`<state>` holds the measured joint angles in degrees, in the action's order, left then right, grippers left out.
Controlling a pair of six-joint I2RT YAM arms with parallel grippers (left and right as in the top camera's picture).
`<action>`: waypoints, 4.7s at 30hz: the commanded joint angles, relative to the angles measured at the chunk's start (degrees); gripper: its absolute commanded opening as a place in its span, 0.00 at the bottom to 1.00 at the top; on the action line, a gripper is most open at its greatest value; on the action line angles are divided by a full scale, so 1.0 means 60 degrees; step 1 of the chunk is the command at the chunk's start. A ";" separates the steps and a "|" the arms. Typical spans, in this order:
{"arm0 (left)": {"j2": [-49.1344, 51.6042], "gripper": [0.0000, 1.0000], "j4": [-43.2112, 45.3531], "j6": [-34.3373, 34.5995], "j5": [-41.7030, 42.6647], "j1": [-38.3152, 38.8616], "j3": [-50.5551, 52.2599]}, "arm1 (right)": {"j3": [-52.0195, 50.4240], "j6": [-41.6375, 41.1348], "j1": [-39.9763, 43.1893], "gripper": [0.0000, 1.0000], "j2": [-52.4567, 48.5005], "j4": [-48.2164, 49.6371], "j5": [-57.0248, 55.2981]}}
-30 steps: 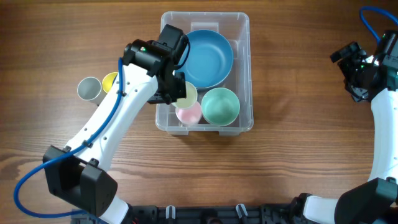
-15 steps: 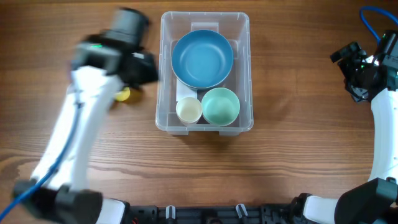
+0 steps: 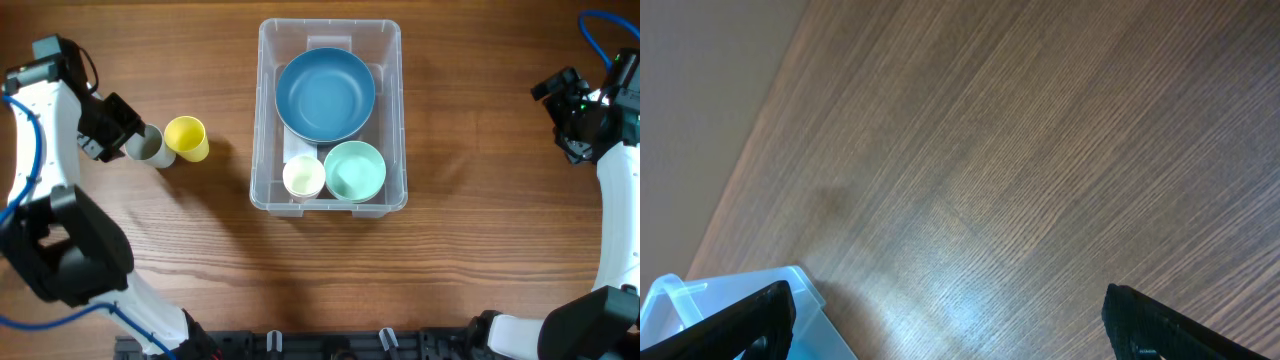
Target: Pack container
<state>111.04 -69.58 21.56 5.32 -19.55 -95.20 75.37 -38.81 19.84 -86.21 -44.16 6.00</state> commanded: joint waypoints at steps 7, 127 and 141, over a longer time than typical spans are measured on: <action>0.0433 0.49 0.0062 -0.0018 -0.0229 -0.0036 0.0102 | 0.0051 -0.0102 -0.0015 1.00 -0.0066 -0.0004 0.0080; -0.2616 0.56 0.1082 0.0481 0.0368 0.7133 0.1311 | 0.0051 -0.0102 -0.0015 1.00 -0.0066 -0.0004 0.0080; -0.5278 1.00 0.0729 0.0484 0.0539 0.4492 0.0390 | 0.0051 -0.0102 -0.0015 1.00 -0.0066 -0.0004 0.0080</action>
<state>81.97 -64.62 24.53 5.48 7.35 -92.03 75.37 -38.81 19.84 -86.21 -44.18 6.00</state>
